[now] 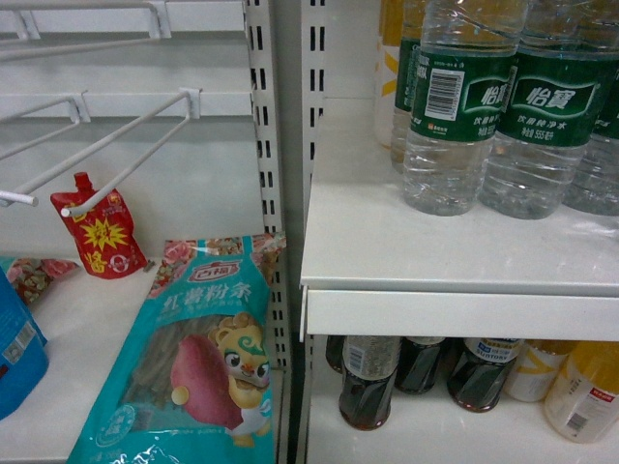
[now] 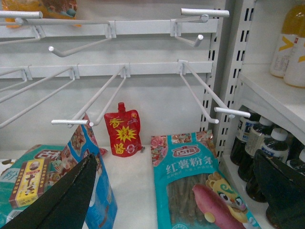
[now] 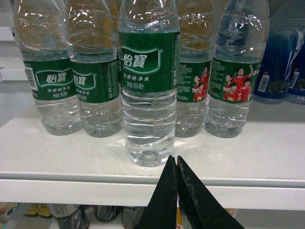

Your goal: Move water from second to third shelf

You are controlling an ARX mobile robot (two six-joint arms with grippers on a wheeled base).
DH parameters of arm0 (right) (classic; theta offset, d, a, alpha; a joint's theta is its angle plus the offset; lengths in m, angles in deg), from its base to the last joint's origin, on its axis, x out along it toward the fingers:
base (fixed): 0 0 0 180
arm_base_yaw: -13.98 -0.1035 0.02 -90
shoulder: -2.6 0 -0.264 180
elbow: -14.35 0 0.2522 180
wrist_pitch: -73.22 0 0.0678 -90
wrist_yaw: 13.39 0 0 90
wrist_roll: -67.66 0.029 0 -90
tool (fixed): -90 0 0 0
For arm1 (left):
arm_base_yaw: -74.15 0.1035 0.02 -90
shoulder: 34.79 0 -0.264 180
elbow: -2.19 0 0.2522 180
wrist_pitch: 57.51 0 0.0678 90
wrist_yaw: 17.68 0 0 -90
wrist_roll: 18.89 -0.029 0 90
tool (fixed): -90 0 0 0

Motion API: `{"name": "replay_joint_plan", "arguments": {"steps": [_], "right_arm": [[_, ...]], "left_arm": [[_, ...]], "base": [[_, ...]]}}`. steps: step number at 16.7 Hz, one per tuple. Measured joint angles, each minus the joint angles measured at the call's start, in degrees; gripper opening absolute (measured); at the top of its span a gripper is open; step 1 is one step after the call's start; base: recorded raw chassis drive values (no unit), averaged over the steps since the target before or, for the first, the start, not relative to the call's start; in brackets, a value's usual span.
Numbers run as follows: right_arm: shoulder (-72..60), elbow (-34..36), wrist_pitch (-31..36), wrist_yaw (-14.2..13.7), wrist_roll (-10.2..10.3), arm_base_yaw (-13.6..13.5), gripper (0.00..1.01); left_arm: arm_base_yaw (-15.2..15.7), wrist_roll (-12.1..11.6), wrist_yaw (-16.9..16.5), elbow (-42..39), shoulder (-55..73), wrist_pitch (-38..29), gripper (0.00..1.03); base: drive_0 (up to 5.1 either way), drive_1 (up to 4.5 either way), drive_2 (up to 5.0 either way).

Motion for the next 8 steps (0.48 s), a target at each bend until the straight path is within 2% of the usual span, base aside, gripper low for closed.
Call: {"name": "replay_joint_plan", "arguments": {"steps": [5,6,7,8], "right_arm": [[4.9,1.8,-2.8,0.0,0.0,0.0,0.02],[5.9,3.1,-1.5,0.0,0.0,0.0,0.02],[7.0,3.5,-3.4,0.0,0.0,0.0,0.02],[11.0,3.4,-8.9,0.0,0.1,0.0,0.02]], "left_arm": [[0.0,0.0,0.0,0.0,0.0,0.0,0.98],[0.0,0.0,0.0,0.0,0.0,0.0,0.98],[0.0,0.0,0.0,0.0,0.0,0.0,0.98],[0.0,0.0,0.0,0.0,0.0,0.0,0.98]], "base": [[0.0,0.00,0.0],[0.0,0.00,0.0],[0.0,0.00,0.0],[0.0,0.00,0.0]]}}
